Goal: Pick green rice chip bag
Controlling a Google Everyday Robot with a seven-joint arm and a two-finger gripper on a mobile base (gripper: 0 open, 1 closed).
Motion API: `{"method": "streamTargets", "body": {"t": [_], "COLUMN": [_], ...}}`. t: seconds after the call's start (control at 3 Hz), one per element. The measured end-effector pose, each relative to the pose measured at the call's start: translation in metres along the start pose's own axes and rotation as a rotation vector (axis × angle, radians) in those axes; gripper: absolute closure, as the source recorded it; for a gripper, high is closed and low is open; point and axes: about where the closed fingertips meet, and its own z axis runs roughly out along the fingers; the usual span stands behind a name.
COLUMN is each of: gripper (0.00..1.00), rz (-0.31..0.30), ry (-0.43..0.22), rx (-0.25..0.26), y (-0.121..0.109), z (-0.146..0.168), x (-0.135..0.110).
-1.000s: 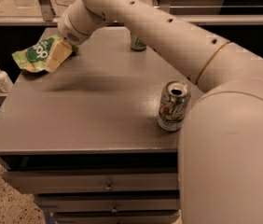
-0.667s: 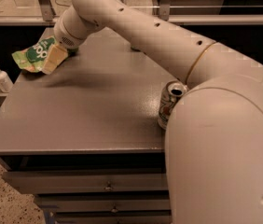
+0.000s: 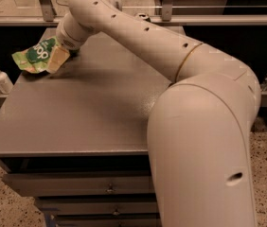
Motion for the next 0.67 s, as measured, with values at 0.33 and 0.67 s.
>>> {"method": "streamTargets", "body": {"t": [0.33, 0.67], "gripper": [0.18, 0.41], "rz": [-0.004, -0.008], "ry": [0.006, 0.004], "rx": [-0.002, -0.006], "y": [-0.0061, -0.0079], "z": [0.01, 0.0132], "x": [0.0064, 0.0095]}}
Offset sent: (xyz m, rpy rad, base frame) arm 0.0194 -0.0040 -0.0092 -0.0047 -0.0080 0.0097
